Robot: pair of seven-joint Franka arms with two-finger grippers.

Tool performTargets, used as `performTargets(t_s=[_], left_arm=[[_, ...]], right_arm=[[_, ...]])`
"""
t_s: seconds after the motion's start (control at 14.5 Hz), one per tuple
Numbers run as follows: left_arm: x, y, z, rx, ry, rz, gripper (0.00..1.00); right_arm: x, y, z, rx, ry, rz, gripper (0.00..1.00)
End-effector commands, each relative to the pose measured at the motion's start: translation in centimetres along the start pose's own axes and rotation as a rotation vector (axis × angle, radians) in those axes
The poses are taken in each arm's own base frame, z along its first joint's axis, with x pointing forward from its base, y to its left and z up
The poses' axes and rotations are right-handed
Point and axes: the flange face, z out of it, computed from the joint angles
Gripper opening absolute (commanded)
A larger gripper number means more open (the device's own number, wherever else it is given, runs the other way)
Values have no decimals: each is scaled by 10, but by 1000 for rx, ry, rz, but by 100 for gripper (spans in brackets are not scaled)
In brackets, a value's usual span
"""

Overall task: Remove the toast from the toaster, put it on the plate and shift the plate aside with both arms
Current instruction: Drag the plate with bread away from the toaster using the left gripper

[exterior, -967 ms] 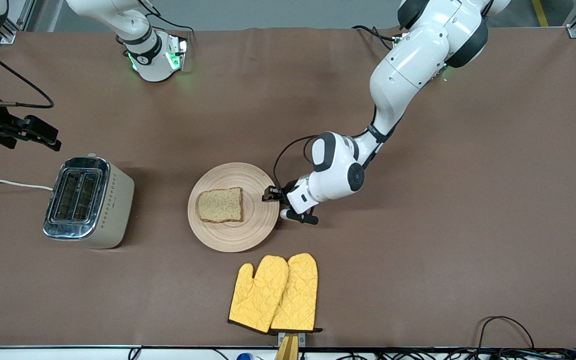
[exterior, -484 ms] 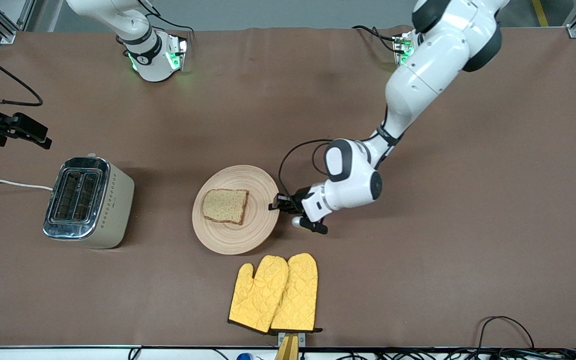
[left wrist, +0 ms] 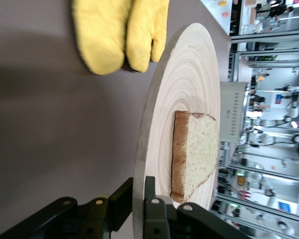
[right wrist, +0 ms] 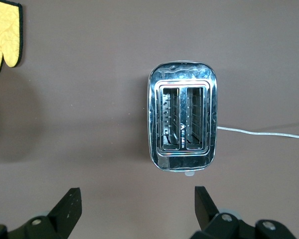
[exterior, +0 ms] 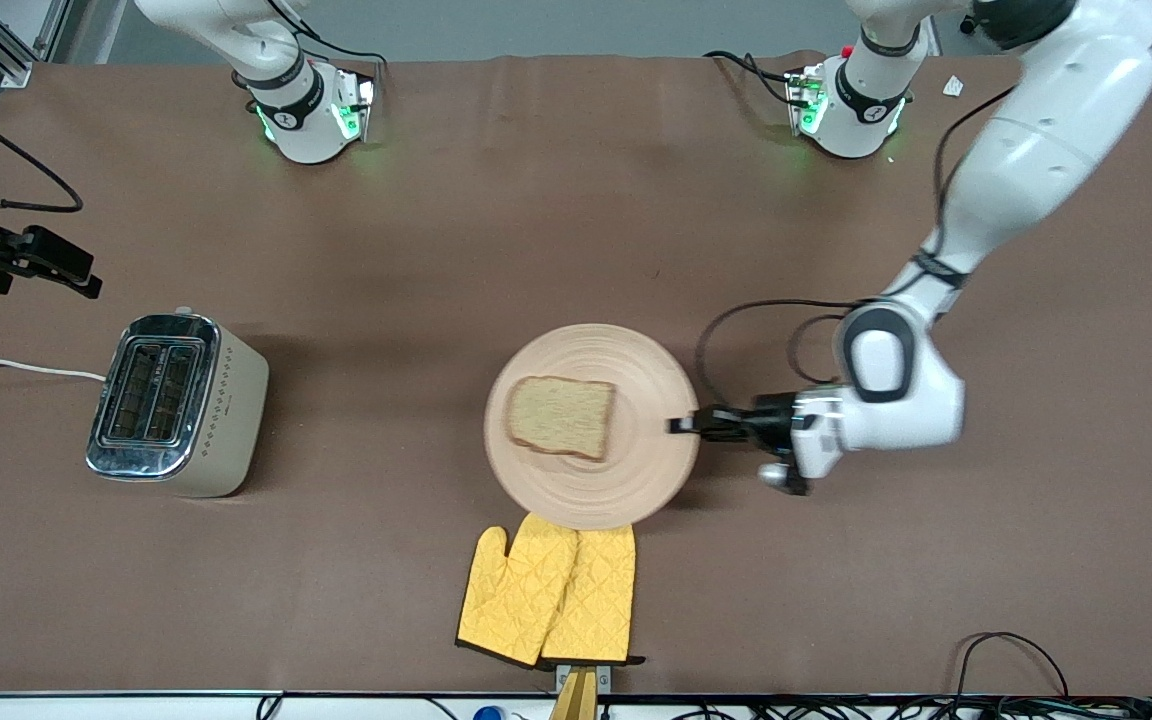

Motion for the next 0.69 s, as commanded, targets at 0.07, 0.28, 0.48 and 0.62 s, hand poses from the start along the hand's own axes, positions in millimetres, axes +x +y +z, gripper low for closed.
performTargets(t_s=[0.07,0.28,0.48,0.62], left_arm=[[-14,-62,-127,62,-42,21,0],[-29,-116,-205,68,-15,45,0],[-49,-174,-259,88,14,69,0],[-65,-208,-288,70,27,74,0]], right_arm=[[-4,13,-6,-11,7,-48,100],[-3,12,-16,-8,28,-54,100],[-3,9,-15,-8,24,-57,100],[-3,6,-16,-21,24,-61,100]])
